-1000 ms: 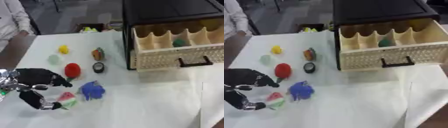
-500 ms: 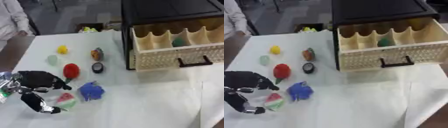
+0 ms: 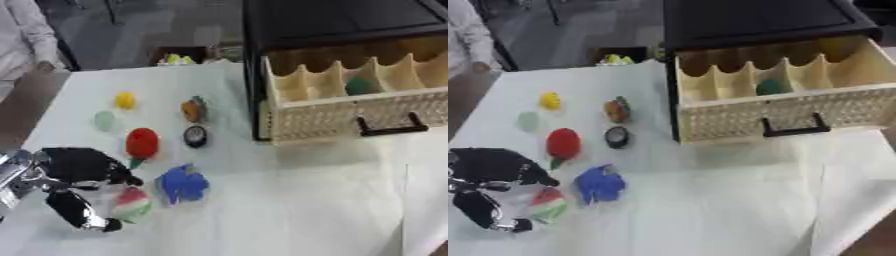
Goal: Pick up objects from table and place into drawer.
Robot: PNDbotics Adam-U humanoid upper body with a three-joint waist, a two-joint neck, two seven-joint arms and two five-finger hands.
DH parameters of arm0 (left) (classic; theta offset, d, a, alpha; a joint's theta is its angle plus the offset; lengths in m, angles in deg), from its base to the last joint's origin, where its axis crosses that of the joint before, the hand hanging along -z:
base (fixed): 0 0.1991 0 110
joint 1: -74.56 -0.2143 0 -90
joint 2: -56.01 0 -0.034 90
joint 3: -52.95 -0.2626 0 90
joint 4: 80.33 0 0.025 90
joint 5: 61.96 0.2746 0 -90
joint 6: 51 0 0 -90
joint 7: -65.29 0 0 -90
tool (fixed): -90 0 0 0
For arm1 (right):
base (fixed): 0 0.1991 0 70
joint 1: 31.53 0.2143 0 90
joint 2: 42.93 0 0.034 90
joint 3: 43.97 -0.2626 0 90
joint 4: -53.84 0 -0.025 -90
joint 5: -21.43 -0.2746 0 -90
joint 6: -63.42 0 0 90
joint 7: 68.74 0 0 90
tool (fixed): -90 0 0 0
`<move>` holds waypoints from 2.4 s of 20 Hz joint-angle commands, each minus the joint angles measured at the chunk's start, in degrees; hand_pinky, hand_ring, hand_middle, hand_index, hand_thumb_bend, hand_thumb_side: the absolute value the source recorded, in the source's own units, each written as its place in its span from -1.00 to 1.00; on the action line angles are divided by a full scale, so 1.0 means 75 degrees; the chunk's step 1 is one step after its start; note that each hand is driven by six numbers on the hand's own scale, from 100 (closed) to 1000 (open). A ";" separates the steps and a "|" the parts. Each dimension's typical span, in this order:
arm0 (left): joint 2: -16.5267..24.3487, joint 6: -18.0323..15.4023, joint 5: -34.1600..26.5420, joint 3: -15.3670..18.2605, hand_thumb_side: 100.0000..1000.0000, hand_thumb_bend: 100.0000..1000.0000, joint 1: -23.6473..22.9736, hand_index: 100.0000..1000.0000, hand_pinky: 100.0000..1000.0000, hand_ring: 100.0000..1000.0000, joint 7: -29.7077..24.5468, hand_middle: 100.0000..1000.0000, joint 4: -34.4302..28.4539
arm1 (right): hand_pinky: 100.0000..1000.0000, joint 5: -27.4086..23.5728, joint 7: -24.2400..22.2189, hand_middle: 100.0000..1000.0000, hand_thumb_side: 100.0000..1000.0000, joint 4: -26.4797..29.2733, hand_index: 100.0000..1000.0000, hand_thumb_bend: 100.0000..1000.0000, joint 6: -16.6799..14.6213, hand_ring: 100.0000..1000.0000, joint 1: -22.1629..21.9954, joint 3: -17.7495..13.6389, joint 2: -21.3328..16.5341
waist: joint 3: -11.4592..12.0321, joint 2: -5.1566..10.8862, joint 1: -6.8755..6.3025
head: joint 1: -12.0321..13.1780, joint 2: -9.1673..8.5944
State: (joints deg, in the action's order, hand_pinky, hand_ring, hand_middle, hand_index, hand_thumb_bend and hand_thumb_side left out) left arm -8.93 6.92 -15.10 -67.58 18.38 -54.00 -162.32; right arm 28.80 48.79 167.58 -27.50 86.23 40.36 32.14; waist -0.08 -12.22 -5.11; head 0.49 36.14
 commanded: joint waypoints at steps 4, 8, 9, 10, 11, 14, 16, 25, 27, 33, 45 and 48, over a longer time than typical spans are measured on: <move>0.0043 0.0001 0.0194 0.0136 1.00 -0.31 0.0154 1.00 0.24 0.56 0.0159 0.50 0.0191 | -0.50 -0.0051 0.0008 0.02 0.27 0.0113 0.59 -0.64 0.0017 -0.02 0.0096 -0.0106 -0.0090 | -0.0024 0.0069 0.0033 | 0.0049 -0.0111; -0.0001 0.0012 0.0468 0.0172 1.00 -0.30 0.0154 1.00 0.22 0.54 0.0319 0.49 0.0347 | -0.50 -0.0056 0.0002 0.01 0.27 0.0113 0.59 -0.64 0.0016 -0.02 0.0088 -0.0122 -0.0087 | -0.0047 0.0033 0.0029 | 0.0052 -0.0124; -0.0010 0.0008 0.0523 0.0174 1.00 -0.31 0.0151 1.00 0.20 0.53 0.0358 0.47 0.0381 | -0.50 -0.0057 0.0002 0.01 0.27 0.0113 0.59 -0.64 0.0017 -0.02 0.0086 -0.0125 -0.0087 | -0.0050 0.0029 0.0028 | 0.0052 -0.0126; -0.0022 0.0006 0.0570 0.0180 1.00 -0.31 0.0149 1.00 0.20 0.53 0.0390 0.47 0.0417 | -0.50 -0.0059 0.0002 0.01 0.27 0.0113 0.59 -0.64 0.0017 -0.02 0.0085 -0.0129 -0.0084 | -0.0054 0.0022 0.0026 | 0.0055 -0.0131; -0.0037 -0.0003 0.0609 0.0181 1.00 -0.31 0.0151 1.00 0.19 0.51 0.0415 0.44 0.0450 | -0.50 -0.0061 0.0002 0.01 0.27 0.0113 0.59 -0.64 0.0019 -0.03 0.0083 -0.0133 -0.0079 | -0.0057 0.0014 0.0024 | 0.0061 -0.0139; -0.0072 -0.0043 0.0707 0.0185 1.00 -0.30 0.0163 1.00 0.18 0.50 0.0445 0.43 0.0537 | -0.50 -0.0071 -0.0001 0.01 0.27 0.0113 0.59 -0.64 0.0026 -0.03 0.0079 -0.0143 -0.0065 | -0.0063 -0.0002 0.0021 | 0.0081 -0.0142; -0.0082 -0.0068 0.0761 0.0187 1.00 -0.28 0.0164 1.00 0.17 0.48 0.0455 0.40 0.0576 | -0.50 -0.0076 0.0003 0.01 0.27 0.0113 0.59 -0.65 0.0029 -0.03 0.0078 -0.0153 -0.0062 | -0.0067 -0.0007 0.0019 | 0.0088 -0.0152; -0.0092 -0.0163 0.0845 0.0157 1.00 -0.36 0.0168 0.86 0.08 0.34 0.0534 0.26 0.0561 | -0.50 -0.0129 0.0024 0.01 0.26 0.0113 0.58 -0.68 0.0062 -0.03 0.0072 -0.0184 -0.0030 | -0.0062 -0.0005 0.0004 | 0.0094 -0.0152; -0.0095 -0.0159 0.0825 0.0154 1.00 -0.42 0.0172 0.85 0.05 0.30 0.0548 0.22 0.0564 | -0.50 -0.0140 0.0029 0.01 0.25 0.0113 0.58 -0.69 0.0069 -0.03 0.0072 -0.0190 -0.0023 | -0.0062 -0.0003 0.0003 | 0.0098 -0.0154; -0.0035 -0.0132 0.0713 0.0172 1.00 -0.50 0.0165 0.80 -0.02 0.24 0.0573 0.17 0.0462 | -0.50 -0.0165 0.0028 0.01 0.25 0.0113 0.58 -0.70 0.0083 -0.03 0.0056 -0.0200 -0.0004 | -0.0043 0.0013 -0.0004 | 0.0098 -0.0152; -0.0044 -0.0138 0.0844 0.0136 0.91 -0.40 0.0175 0.66 -0.13 0.17 0.0877 0.14 0.0301 | -0.50 -0.0206 0.0034 0.00 0.24 0.0113 0.58 -0.72 0.0110 -0.03 0.0044 -0.0238 0.0031 | -0.0057 0.0011 0.0006 | 0.0102 -0.0189; -0.0052 -0.0166 0.0924 0.0098 0.90 -0.32 0.0171 0.69 -0.14 0.16 0.0949 0.14 0.0301 | -0.50 -0.0211 0.0038 0.00 0.24 0.0113 0.57 -0.72 0.0116 -0.03 0.0042 -0.0251 0.0045 | -0.0066 0.0008 0.0009 | 0.0107 -0.0199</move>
State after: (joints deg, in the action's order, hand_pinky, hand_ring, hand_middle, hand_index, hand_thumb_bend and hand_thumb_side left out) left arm -10.80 5.74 -8.60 -67.15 19.20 -47.36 -159.28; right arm 27.62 49.01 167.58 -26.78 86.13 39.13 33.15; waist -0.54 -12.94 -5.28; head 1.11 35.19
